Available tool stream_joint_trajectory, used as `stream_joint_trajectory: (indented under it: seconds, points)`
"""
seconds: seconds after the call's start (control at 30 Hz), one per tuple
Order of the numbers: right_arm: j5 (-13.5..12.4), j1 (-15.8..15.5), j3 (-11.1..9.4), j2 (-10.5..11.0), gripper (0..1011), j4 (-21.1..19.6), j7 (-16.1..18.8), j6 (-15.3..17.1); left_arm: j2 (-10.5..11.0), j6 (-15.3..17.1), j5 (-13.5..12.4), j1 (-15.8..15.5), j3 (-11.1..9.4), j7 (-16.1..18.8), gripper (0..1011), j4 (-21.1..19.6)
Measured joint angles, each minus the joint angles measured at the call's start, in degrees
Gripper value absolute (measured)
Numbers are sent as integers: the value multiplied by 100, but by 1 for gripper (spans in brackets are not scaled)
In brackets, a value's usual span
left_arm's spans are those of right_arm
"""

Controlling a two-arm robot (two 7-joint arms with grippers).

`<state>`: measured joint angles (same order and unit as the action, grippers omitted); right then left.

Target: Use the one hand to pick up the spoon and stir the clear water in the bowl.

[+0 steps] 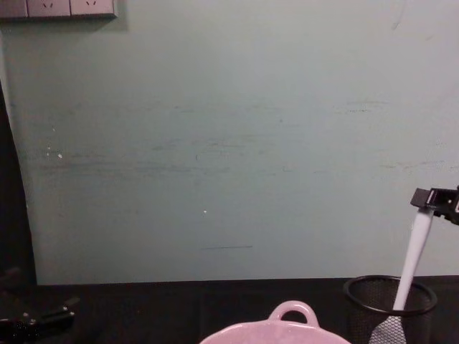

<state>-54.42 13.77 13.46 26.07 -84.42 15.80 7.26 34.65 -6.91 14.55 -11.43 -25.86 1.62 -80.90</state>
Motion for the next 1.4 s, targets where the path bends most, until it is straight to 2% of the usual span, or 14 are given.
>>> stream_joint_trajectory:
  seconds: [0.17, 0.23, 0.43, 0.73, 0.83, 0.87, 0.97, 1.07, 1.1, 1.17, 1.3, 1.33, 1.37, 1.4]
  points:
    - [-121, -65, -57, 11, 373, 17, -81, -41, 0, 0, 0, 0, -1, 0, 1011, 0]
    - [-133, -97, -82, 41, 403, -5, -125, -53, 0, 0, 0, 0, -1, 0, 1011, 0]
    - [-99, -224, -151, 227, 606, -136, -304, -37, 0, 0, 0, 0, -1, 0, 1011, 0]
    - [76, -651, -233, 751, 863, -701, -468, 238, 0, 0, 0, 0, 0, 0, 1011, 0]
    - [242, -958, -259, 1165, 947, -1228, -502, 452, 0, 0, 0, 0, -1, 0, 1011, 0]
    - [242, -958, -259, 1165, 976, -1228, -502, 452, 0, 0, 0, 0, 0, 0, 1011, 0]
    - [562, -1066, -230, 1539, 1002, -1560, -628, 698, 0, 0, 0, 1, -1, 0, 1011, 0]
    - [878, -1044, -141, 1720, 1002, -1629, -759, 866, 0, 0, 0, 0, -1, 0, 1011, 0]
    - [1098, -999, -70, 1785, 1002, -1622, -815, 914, 0, 0, 0, 0, -1, 0, 1011, 0]
    - [1283, -949, 6, 1805, 1002, -1563, -846, 904, 0, 0, 0, 0, 0, 0, 1011, 0]
    - [1947, -787, 214, 1738, 1002, -1229, -907, 490, 0, 0, 0, 0, 0, 0, 1011, 0]
    - [2180, -736, 276, 1677, 1002, -1077, -924, 225, 0, 0, 0, 0, 0, 0, 1011, 0]
    - [2180, -736, 276, 1677, 1002, -1077, -924, 225, 0, 0, 0, 0, -1, 0, 1011, 0]
    - [2406, -682, 327, 1592, 1002, -898, -939, -72, 0, 0, 0, 0, 0, 0, 1011, 0]
